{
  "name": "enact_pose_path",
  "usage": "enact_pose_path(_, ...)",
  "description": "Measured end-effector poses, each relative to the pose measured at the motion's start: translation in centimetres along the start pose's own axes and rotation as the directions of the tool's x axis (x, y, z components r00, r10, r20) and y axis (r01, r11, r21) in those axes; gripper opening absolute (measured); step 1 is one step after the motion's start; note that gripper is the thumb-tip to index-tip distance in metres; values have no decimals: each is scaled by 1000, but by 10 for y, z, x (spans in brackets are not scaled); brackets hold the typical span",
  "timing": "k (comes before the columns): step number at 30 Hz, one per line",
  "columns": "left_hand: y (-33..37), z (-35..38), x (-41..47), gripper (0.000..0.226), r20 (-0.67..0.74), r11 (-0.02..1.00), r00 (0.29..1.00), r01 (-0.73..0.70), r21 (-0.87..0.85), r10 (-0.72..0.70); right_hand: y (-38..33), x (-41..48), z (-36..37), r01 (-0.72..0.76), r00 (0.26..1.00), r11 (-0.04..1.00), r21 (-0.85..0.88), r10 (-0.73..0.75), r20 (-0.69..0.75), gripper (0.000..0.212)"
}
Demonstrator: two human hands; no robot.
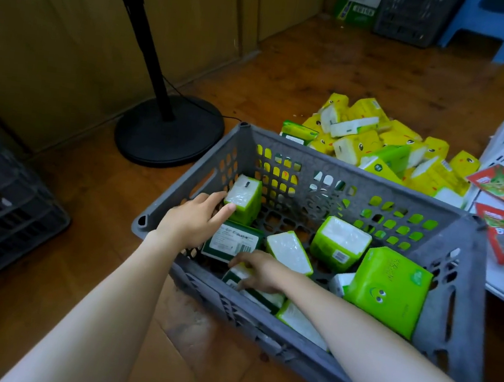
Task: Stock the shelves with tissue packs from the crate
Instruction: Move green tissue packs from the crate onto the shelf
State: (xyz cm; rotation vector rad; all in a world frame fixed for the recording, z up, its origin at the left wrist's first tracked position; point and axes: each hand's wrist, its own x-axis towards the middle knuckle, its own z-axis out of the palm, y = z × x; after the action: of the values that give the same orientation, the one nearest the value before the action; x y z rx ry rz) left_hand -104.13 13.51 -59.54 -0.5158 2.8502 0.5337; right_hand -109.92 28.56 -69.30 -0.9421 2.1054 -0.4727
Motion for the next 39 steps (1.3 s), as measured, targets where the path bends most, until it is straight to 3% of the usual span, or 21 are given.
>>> enact_pose_path(4, 5, -1, -4, 58, -21, 995, 1000, -22, -99, 20, -13, -30, -32, 110, 971, 964, 241, -53, -232, 49)
enact_pose_path(9, 40, -9, -3, 68, -26, 900, 993, -116, -419, 116, -22, -85, -101, 215, 843, 902, 374, 22, -538, 78)
enact_pose_path(13, 117, -30, -1, 69, -154, 751, 975, -222, -621, 161, -15, -129, -145, 258, 701, 913, 316, 48, -711, 95)
enact_pose_path(16, 172, -42, 3, 91, -233, 700, 953, -302, -647, 196, -10, -164, -170, 247, 612, 947, 207, 13, -791, 96)
enact_pose_path(19, 227, -48, -1, 100, -308, 639, 936, -344, -688, 172, 3, -211, -197, 235, 553, 965, 115, -36, -833, 92)
enact_pose_path(22, 273, -52, -9, 72, -379, 561, 907, -413, -718, 183, 15, -256, -217, 239, 502, 968, 81, -51, -863, 87)
enact_pose_path(25, 307, -59, -18, 61, -417, 455, 892, -447, -770, 172, 31, -300, -228, 330, 455, 922, 202, 32, -890, 75)
enact_pose_path(28, 343, -73, -40, 61, -466, 352, 857, -516, -781, 222, 55, -337, -236, 433, 489, 787, 440, 204, -848, 62)
enact_pose_path(32, 392, -82, -56, 59, -508, 300, 792, -603, -739, 340, 75, -380, -246, 681, 531, 441, 584, 251, -809, 45)
enact_pose_path(35, 430, -85, -62, 69, -492, 327, 749, -646, -689, 443, 91, -416, -256, 767, 415, 418, 486, 254, -874, 39)
enact_pose_path(39, 486, -89, -71, 64, -469, 343, 659, -728, -594, 588, 121, -470, -270, 750, 188, 591, 296, 239, -953, 38)
